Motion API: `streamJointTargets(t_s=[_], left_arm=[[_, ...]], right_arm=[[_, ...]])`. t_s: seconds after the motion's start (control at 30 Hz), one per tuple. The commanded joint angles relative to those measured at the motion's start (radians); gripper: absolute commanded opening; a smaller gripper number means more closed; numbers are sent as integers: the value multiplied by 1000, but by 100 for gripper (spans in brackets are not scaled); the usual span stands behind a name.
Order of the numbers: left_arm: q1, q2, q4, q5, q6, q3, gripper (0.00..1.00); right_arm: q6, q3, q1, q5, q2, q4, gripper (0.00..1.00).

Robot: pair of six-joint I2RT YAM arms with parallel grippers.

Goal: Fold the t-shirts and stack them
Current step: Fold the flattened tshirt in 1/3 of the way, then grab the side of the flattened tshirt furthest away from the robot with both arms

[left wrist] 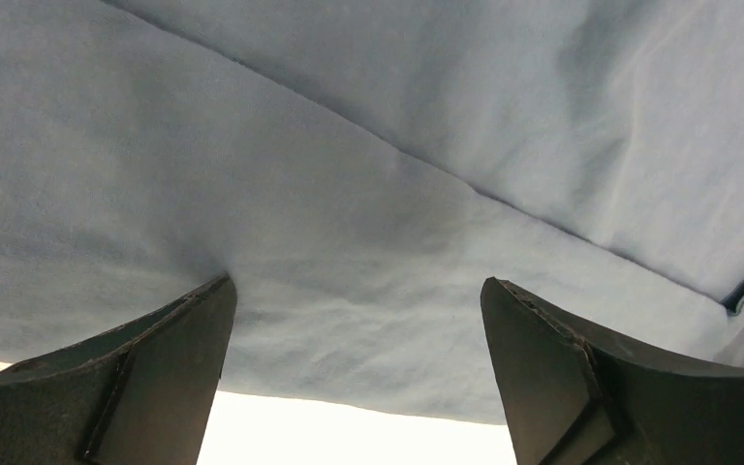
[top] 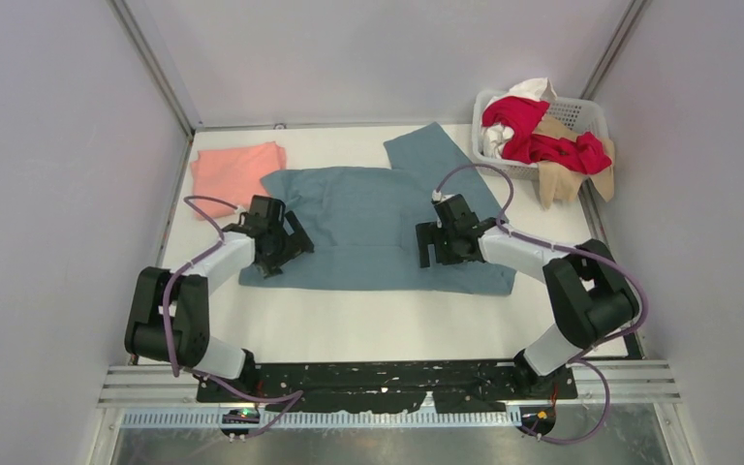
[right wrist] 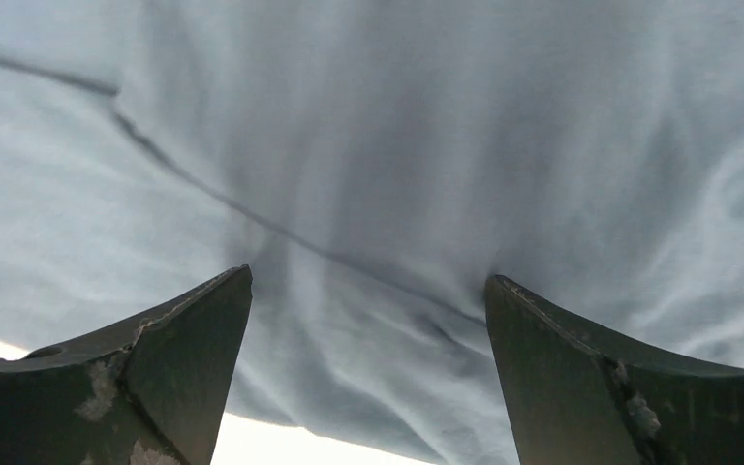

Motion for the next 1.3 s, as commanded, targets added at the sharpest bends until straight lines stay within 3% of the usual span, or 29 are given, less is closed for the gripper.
streamJointTargets(t_s=[0.0,0.2,0.53,0.77,1.0,1.27], left_arm=[[-41,-4,4,37,-15,-36,100],[-60,-94,-28,23,-33,-150,100],[-231,-332,-136,-31,-172,-366,100],[-273,-501,-204,-23,-249,-490,100],[-315,-653,-360,-17,-287,-475,100],[-330,-751,-424,58,-323,-529,100]], right_arm=[[75,-68,-1,-63,-57,9,95],[104,-178,-2,36,-152,-107,95],[135,-320,-3,-45,-379,-258,95],[166,-339,-1,-192,-507,-322,95],[167,-321,-1,-140,-513,-357,95],[175,-291,-2,-111,-499,-380,95]])
